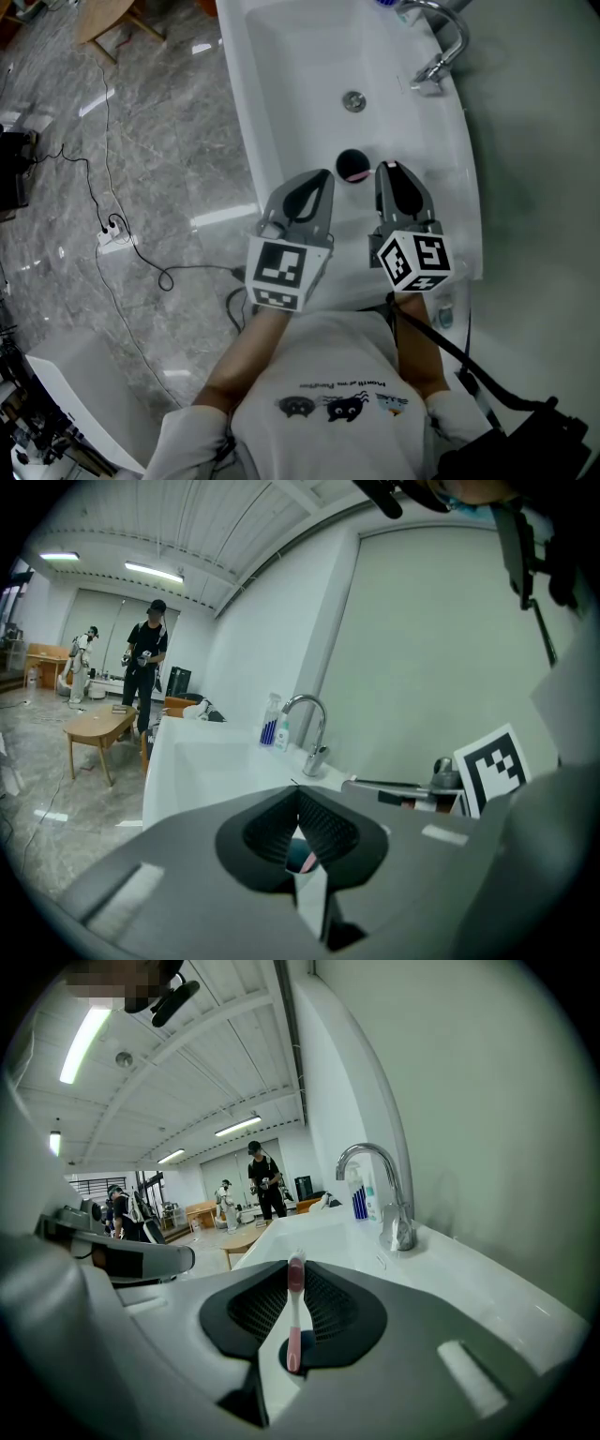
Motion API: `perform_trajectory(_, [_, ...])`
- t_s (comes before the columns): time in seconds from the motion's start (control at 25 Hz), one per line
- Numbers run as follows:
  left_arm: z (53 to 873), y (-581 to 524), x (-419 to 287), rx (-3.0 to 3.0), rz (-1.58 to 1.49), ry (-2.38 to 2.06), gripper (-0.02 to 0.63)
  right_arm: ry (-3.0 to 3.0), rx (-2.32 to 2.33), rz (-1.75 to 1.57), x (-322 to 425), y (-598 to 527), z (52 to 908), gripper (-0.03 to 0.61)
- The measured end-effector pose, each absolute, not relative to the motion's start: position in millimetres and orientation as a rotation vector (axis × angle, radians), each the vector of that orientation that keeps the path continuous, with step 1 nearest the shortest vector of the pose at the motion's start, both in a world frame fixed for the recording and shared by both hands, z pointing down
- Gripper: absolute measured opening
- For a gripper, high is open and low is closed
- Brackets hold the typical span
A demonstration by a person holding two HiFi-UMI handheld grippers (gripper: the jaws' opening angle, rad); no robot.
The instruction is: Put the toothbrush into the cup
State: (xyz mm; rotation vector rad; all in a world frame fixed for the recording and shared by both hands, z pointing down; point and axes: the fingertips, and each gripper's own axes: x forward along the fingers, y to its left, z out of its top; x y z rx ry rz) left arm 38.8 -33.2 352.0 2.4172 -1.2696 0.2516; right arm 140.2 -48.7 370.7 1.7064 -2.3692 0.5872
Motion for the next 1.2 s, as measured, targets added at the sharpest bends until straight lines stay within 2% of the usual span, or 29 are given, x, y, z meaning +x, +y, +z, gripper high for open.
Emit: perform_trajectory(1.2, [353,-31,36,2.399,0.259,-1.26,0.0,-2.334,1.678,0.619,135,-45,384,0.055])
